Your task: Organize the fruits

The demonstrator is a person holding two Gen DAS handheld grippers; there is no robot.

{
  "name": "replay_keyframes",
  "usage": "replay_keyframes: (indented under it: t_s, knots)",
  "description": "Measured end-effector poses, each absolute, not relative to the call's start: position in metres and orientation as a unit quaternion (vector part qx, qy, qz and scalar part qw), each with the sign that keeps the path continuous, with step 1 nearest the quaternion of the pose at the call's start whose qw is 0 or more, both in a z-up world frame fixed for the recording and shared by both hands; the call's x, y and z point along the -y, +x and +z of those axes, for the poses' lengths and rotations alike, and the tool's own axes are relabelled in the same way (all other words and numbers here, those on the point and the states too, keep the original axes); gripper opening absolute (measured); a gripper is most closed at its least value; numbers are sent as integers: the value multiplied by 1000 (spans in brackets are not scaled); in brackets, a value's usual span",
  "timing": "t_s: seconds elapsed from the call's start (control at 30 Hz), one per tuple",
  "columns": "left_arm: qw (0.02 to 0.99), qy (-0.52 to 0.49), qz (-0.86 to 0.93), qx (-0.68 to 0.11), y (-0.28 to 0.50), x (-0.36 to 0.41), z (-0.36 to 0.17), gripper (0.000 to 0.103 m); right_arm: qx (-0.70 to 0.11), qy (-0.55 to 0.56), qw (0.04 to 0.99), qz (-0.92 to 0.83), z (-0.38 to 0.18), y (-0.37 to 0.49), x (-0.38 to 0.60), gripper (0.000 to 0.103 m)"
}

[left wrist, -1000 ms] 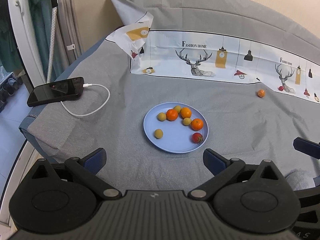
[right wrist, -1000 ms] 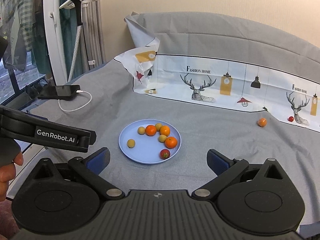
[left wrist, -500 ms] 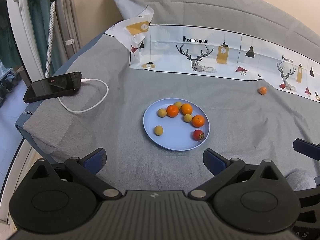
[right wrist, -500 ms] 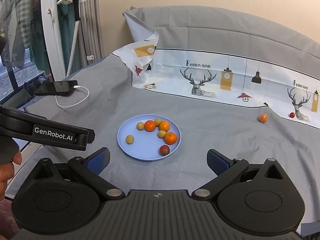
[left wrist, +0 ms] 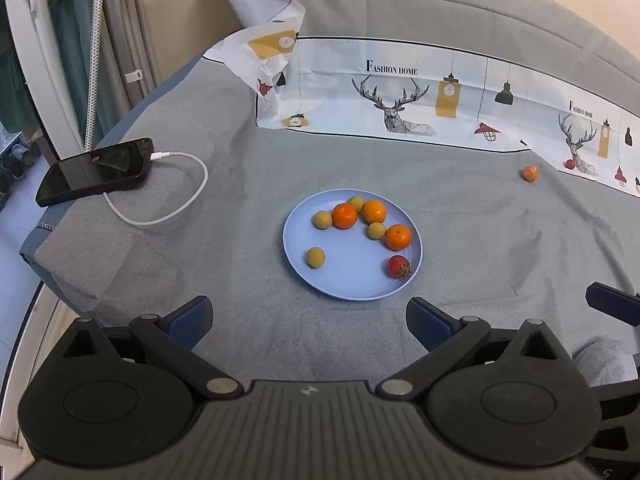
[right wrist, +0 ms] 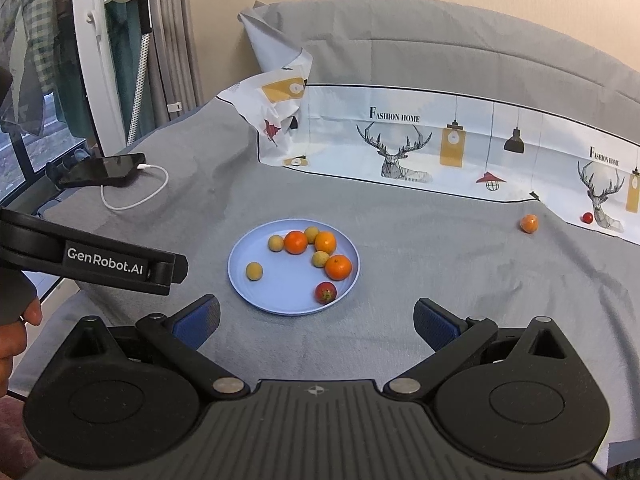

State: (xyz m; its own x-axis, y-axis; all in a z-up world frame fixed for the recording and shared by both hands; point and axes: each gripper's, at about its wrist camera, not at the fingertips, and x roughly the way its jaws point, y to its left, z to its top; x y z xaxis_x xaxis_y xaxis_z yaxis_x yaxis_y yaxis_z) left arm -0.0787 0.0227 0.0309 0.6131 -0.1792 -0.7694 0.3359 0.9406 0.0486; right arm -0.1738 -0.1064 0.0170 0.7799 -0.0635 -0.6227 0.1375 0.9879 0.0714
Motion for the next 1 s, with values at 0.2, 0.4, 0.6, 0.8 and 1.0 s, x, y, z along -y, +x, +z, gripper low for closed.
replay_keyframes:
  t_s: [0.2,0.4,0.6,0.8,1.0]
  knots:
    - [890,99,-148,-420,-70,-11,30,103,-331,64,940,-59,12,-169,115,102]
    - [884,116,-160,-424,-60,15,29,103,-332,89,936,-81,6,-168,137,102]
    - [873,128,-179,-435,-44,57,26,103,-334,122,927,-116,-6,-170,175,102]
    - [859,147,-223,-437,-12,137,30,103,-311,125,924,-187,-9,-173,256,102]
    - [851,162,-285,-411,37,273,22,103,-262,140,911,-287,-8,-152,411,102]
